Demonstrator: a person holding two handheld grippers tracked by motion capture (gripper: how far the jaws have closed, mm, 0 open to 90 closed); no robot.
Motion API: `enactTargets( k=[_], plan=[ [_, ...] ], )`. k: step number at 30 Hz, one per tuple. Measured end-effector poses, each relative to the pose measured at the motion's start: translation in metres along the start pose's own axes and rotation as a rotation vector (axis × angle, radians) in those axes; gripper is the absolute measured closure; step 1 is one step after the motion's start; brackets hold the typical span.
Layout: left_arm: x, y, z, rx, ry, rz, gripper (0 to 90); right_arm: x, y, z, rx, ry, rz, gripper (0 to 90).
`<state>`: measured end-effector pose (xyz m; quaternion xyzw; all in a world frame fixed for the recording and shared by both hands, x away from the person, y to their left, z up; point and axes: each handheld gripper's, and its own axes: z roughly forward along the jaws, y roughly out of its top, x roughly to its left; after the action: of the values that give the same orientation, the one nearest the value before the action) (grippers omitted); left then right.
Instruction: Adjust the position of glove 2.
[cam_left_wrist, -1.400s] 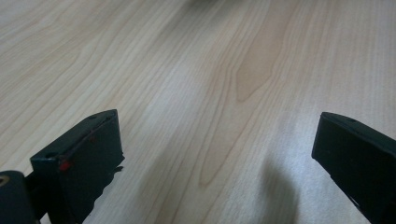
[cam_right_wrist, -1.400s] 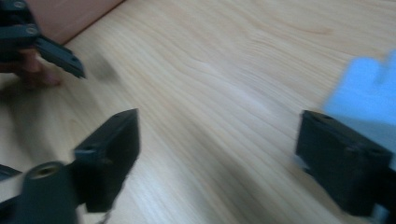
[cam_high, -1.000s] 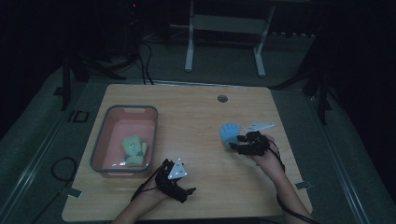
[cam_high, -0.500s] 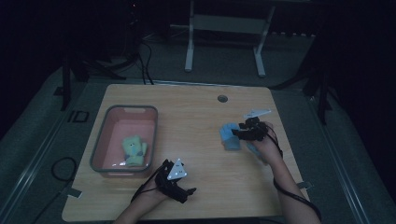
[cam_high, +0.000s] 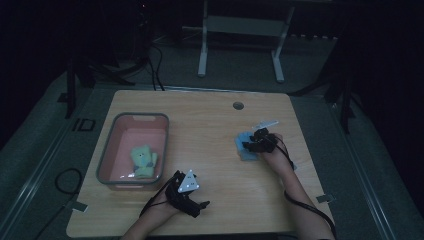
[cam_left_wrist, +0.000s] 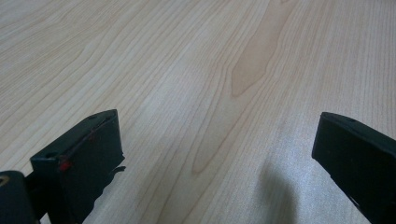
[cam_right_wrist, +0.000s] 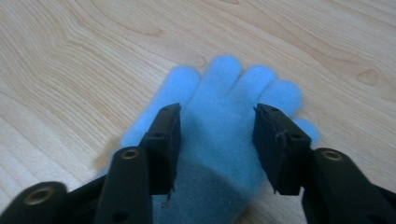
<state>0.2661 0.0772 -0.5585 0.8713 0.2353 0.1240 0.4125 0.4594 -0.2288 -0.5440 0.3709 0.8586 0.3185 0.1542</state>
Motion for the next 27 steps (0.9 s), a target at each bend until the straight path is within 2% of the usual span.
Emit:
enactTargets(
  k=[2,6,9,11,14,16,20,27],
  plan=[
    [0.0,0.0,0.0,0.001,0.0,0.003,2.1,0.002,-0.001,0.0,-0.004,-0.013,-0.012,56.7],
    [0.0,0.0,0.0,0.001,-0.001,0.001,2.1,0.008,-0.003,0.0,-0.02,-0.041,-0.015,74.6],
    [0.0,0.0,0.0,0.003,-0.001,0.003,2.1,0.013,-0.003,0.0,-0.027,-0.045,0.008,81.8],
    [0.0,0.0,0.0,0.002,-0.002,0.003,2.1,0.014,-0.003,0.0,-0.03,-0.043,0.049,83.2],
    [0.0,0.0,0.0,0.002,-0.003,0.001,2.1,0.016,-0.001,-0.005,-0.043,-0.033,0.084,83.9],
    [0.0,0.0,0.0,0.003,0.018,0.001,2.1,0.021,0.0,-0.01,-0.052,-0.029,0.086,84.0],
    [0.001,0.0,-0.001,-0.005,0.01,-0.006,2.1,0.031,0.003,-0.021,-0.062,-0.019,0.101,84.1],
    [0.0,0.0,0.001,0.008,0.012,0.01,2.1,0.058,0.012,-0.047,-0.095,0.002,0.079,84.1]
  ],
)
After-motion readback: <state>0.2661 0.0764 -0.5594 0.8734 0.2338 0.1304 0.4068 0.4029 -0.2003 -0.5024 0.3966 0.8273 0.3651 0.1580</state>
